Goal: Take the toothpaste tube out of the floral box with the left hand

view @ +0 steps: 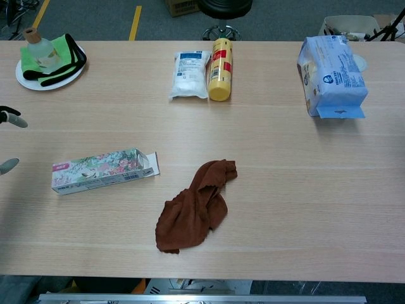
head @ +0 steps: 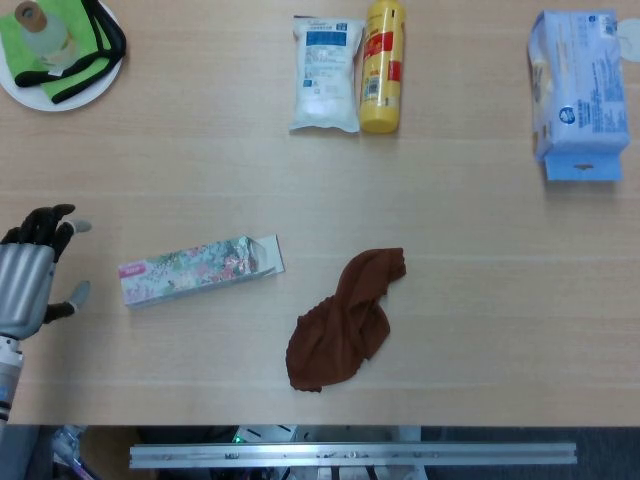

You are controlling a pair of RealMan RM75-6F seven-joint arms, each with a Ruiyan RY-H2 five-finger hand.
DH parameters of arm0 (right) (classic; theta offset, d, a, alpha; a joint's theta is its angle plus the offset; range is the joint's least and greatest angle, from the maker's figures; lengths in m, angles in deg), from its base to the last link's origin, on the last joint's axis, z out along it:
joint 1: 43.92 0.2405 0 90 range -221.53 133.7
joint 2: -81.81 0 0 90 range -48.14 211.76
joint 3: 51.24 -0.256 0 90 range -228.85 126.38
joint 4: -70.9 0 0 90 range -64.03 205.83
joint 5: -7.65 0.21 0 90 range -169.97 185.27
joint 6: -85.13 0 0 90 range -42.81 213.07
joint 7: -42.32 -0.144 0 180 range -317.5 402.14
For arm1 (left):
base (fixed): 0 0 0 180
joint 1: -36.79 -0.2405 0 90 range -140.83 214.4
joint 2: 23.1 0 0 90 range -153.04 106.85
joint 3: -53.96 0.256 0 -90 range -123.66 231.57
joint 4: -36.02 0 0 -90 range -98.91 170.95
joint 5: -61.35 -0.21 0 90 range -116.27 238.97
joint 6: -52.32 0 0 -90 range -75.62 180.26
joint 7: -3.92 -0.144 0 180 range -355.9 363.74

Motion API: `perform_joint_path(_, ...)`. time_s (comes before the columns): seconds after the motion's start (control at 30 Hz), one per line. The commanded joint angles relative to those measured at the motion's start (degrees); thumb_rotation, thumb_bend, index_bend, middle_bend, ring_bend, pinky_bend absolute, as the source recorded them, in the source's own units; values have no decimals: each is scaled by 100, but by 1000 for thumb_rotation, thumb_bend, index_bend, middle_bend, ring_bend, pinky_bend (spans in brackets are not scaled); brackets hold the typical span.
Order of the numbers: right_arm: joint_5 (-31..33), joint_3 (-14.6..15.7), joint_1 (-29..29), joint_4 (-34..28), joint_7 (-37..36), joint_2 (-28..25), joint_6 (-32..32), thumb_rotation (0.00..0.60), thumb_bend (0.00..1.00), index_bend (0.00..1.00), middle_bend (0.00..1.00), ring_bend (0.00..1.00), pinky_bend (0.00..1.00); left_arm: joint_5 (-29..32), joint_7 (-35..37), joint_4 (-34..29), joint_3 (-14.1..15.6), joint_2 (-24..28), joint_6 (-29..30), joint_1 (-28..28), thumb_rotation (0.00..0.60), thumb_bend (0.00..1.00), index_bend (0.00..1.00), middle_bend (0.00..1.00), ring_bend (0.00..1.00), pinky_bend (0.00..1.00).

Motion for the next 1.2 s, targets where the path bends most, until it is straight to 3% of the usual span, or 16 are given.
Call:
perform_joint_path(0.03,25,-38,23,3,-28,-36,-6,600,273,363,313,207,317,71,-142,-107,63,-23,-201,83,600,245,182,126,129,288)
perform_joint_path(0.53,130,-161,161,147,-255,-121,91,600,272,363,313,207,317,617,-860,-102,69,-439,-1021,478,600,228,137,125,122,289)
perform_joint_path(1.2,176,-122,110,320,-511,-121,40,600,273,363,313,207,317,912,-1326,-74,10,-820,-1310,820,600,228,138,128,122,289)
